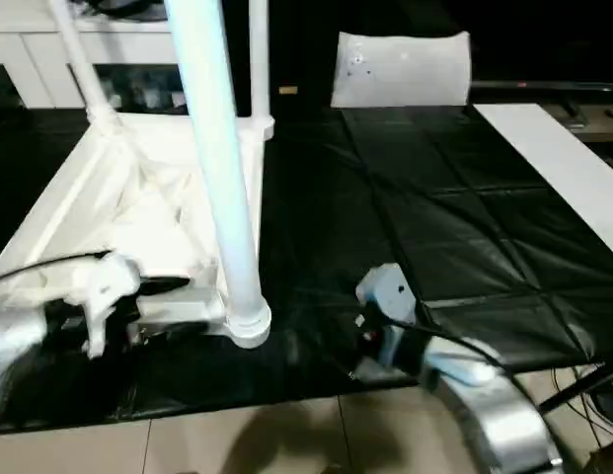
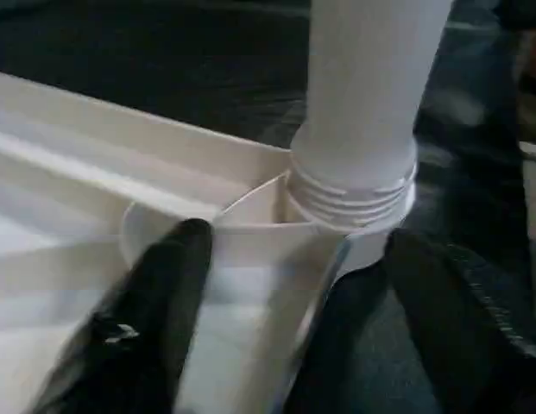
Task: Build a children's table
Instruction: Rotate table base
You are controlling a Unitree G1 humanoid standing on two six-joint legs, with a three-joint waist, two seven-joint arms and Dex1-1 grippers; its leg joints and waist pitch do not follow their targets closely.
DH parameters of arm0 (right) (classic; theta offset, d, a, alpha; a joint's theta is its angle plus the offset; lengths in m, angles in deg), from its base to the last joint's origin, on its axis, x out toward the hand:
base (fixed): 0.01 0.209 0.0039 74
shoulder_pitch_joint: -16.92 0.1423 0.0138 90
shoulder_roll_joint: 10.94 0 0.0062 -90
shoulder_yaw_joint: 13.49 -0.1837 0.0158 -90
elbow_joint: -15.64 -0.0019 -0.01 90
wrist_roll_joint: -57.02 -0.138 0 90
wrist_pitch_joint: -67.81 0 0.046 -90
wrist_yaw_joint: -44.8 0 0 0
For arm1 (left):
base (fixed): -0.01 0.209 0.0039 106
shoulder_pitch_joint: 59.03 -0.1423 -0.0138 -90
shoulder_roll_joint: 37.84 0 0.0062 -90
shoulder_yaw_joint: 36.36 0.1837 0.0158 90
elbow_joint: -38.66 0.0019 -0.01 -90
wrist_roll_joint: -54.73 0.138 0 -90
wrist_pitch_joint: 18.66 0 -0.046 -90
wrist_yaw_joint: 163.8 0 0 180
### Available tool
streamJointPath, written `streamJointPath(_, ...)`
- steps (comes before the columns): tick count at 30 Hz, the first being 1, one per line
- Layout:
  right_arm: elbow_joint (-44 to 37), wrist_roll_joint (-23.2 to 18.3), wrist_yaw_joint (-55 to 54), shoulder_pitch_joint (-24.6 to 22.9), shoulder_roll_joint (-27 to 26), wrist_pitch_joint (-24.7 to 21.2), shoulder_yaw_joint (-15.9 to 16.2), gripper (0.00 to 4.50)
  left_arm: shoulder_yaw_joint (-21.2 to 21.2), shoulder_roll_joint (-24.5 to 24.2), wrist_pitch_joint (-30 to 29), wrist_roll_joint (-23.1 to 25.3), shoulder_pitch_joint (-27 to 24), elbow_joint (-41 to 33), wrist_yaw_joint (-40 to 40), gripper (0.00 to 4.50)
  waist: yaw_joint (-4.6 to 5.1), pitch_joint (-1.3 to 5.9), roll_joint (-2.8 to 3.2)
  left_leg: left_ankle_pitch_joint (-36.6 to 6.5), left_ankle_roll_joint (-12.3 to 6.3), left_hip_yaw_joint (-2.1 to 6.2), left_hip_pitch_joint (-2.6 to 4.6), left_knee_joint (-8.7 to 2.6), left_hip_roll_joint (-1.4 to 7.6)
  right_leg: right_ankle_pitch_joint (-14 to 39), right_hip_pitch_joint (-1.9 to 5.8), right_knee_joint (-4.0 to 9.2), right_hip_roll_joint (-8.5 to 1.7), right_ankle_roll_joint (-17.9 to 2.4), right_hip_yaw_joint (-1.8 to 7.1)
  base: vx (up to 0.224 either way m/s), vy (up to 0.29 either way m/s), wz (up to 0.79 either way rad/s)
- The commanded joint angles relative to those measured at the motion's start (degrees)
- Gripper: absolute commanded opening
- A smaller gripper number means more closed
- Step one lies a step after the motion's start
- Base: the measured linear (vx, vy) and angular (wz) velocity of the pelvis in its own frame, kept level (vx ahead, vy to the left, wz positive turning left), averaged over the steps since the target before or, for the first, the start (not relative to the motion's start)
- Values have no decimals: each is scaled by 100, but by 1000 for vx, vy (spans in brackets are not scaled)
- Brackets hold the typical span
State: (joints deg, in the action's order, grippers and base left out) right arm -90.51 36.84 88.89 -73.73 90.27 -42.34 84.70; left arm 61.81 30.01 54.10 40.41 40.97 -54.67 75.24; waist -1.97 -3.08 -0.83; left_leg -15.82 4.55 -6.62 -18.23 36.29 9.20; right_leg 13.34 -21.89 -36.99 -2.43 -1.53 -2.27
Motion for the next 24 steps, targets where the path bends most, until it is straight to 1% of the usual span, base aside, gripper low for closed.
streamJointPath(1, -90, -105, 248, 91, 112, -115, -2, 450, 286, -73, -42, 179, 295, 348, 366, 317, -4, 235, 37, -34, -306, 18, -130, -511, 278, 365, 340, 459, -523, -1195, 348, 0, 0, 0)
streamJointPath(2, -103, -121, 354, 117, 173, -153, 17, 450, 422, -66, -8, 271, 515, 589, 544, 317, -8, 232, 38, 16, -317, 14, -128, -509, 266, 376, 334, 468, -509, -1173, 348, 0, 0, 0)
streamJointPath(3, -109, -127, 373, 121, 183, -163, 21, 450, 444, -62, -9, 285, 559, 637, 576, 305, -13, 251, 49, 69, -313, 9, -114, -496, 273, 298, 330, 450, -519, -1202, 348, 0, 0, 0)
streamJointPath(4, -122, -140, 416, 131, 208, -185, 32, 450, 494, -55, -11, 316, 658, 745, 651, 301, -14, 251, 35, 137, -298, 12, -133, -500, 279, 226, 346, 441, -520, -1217, 344, 0, 0, 0)
streamJointPath(5, -134, -157, 460, 142, 245, -206, 47, 450, 554, -55, -7, 335, 772, 884, 759, 301, -13, 255, 34, 156, -302, 11, -137, -497, 281, 191, 350, 443, -526, -1230, 346, 0, 0, 0)
streamJointPath(6, -154, -188, 511, 155, 284, -248, 62, 450, 619, -63, 1, 364, 888, 1024, 877, 273, -13, 261, 34, 207, -309, 5, -128, -489, 272, 123, 346, 440, -514, -1249, 345, 0, 0, 0)
streamJointPath(7, -165, -208, 542, 164, 310, -276, 72, 450, 660, -69, 8, 382, 959, 1113, 952, 273, -15, 270, 38, 227, -306, 8, -137, -484, 285, 50, 357, 423, -528, -1301, 345, 0, 0, 0)
streamJointPath(8, -185, -249, 608, 170, 357, -319, 89, 450, 756, -105, 82, 475, 1094, 1310, 1062, 263, -15, 265, 35, 224, -310, 6, -136, -489, 285, 60, 352, 435, -528, -1311, 343, 0, 0, 0)
streamJointPath(9, -187, -256, 621, 172, 365, -326, 93, 450, 774, -113, 95, 492, 1120, 1348, 1084, 258, -18, 267, 40, 197, -320, 0, -122, -488, 283, 110, 341, 441, -515, -1308, 339, 0, 0, 0)
streamJointPath(10, -196, -269, 671, 174, 407, -336, 115, 450, 834, -142, 136, 540, 1206, 1489, 1169, 248, -21, 266, 42, 155, -307, 0, -124, -490, 287, 151, 345, 442, -521, -1320, 337, 0, 0, 0)
streamJointPath(11, -203, -281, 716, 177, 442, -341, 131, 450, 894, -167, 230, 630, 1315, 1684, 1230, 248, -23, 262, 38, 157, -314, 9, -134, -495, 291, 158, 353, 444, -523, -1310, 340, 0, 0, 0)
streamJointPath(13, -217, -303, 783, 180, 462, -375, 133, 450, 953, -187, 371, 730, 1454, 1956, 1330, 220, -24, 264, 42, 125, -296, 5, -130, -498, 300, 199, 353, 448, -535, -1317, 339, 0, 0, 0)
streamJointPath(16, -226, -314, 820, 188, 474, -419, 143, 450, 961, -172, 537, 800, 1569, 2200, 1380, 214, -27, 261, 38, 62, -260, 5, -129, -505, 308, 311, 350, 462, -545, -1324, 342, 0, 0, 0)
streamJointPath(17, -229, -312, 814, 194, 477, -430, 155, 450, 954, -165, 591, 819, 1599, 2262, 1375, 184, -26, 258, 36, 60, -256, 6, -130, -509, 309, 317, 346, 464, -542, -1323, 342, 0, 0, 0)
streamJointPath(20, -250, -343, 816, 186, 500, -498, 180, 450, 971, -146, 637, 844, 1662, 2373, 1410, 179, -28, 256, 34, 91, -239, 6, -135, -513, 316, 242, 349, 457, -549, -1352, 346, 0, 0, 0)
streamJointPath(21, -253, -347, 816, 178, 500, -514, 187, 450, 979, -135, 658, 850, 1688, 2423, 1429, 174, -28, 257, 24, 82, -232, 3, -133, -513, 318, 255, 348, 454, -547, -1346, 346, 0, 0, 0)
streamJointPath(22, -254, -349, 814, 169, 497, -527, 191, 450, 977, -118, 685, 859, 1712, 2482, 1466, 158, -29, 252, 33, 38, -226, 2, -135, -515, 318, 319, 347, 465, -557, -1342, 347, 0, 0, 0)
streamJointPath(23, -254, -349, 814, 169, 497, -527, 191, 450, 977, -118, 685, 859, 1712, 2482, 1466, 158, -30, 246, 31, 1, -222, -1, -133, -515, 313, 390, 341, 477, -554, -1330, 347, 0, 0, 0)
streamJointPath(24, -248, -342, 811, 162, 492, -527, 195, 450, 973, -103, 705, 863, 1728, 2527, 1502, 142, -32, 243, 29, -68, -205, -1, -129, -523, 319, 524, 339, 489, -559, -1307, 351, 0, 0, 0)
